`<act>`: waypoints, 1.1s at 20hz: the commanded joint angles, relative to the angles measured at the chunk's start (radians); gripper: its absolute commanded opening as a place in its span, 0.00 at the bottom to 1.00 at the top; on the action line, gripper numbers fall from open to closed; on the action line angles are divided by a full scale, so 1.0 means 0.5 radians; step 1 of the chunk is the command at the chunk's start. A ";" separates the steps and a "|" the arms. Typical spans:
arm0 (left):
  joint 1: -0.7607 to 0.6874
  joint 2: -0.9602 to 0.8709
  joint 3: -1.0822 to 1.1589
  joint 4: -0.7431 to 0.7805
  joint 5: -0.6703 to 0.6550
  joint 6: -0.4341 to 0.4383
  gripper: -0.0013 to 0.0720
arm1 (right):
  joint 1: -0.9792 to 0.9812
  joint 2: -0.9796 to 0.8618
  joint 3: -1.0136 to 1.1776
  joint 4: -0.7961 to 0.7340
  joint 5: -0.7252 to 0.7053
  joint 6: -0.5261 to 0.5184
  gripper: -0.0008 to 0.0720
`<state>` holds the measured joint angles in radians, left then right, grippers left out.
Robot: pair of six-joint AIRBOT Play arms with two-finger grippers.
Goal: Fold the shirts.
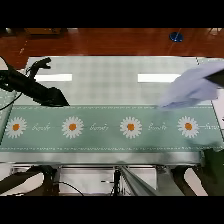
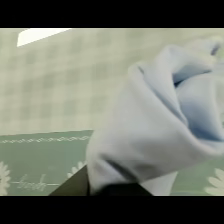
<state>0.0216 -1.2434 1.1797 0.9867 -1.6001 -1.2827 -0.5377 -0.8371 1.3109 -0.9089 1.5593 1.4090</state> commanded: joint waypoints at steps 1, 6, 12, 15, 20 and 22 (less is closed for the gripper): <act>-0.084 0.001 -0.001 -0.002 0.005 0.107 0.65 | -0.328 0.229 0.362 -0.565 0.397 0.107 0.05; -0.094 0.001 -0.001 -0.007 0.004 0.202 0.65 | -0.331 0.217 0.411 -1.335 0.560 0.221 0.05; -0.094 -0.010 -0.001 -0.006 0.066 0.360 0.65 | -0.332 0.167 0.404 -1.961 0.595 0.289 0.05; -0.094 -0.018 0.000 -0.006 0.096 0.397 0.65 | -0.332 0.159 0.261 -1.982 0.601 0.289 0.05; -0.093 -0.074 0.000 0.002 0.252 0.397 0.65 | -0.462 0.233 -0.137 -2.057 0.601 0.288 0.05; -0.093 -0.117 -0.001 0.020 0.255 0.397 0.65 | -0.759 0.287 -0.301 -2.108 0.599 0.265 0.05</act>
<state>-0.0246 -1.2804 1.1797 0.9874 -1.5002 -1.0889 -0.7929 -0.7219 1.2655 -1.9083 1.8439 1.5501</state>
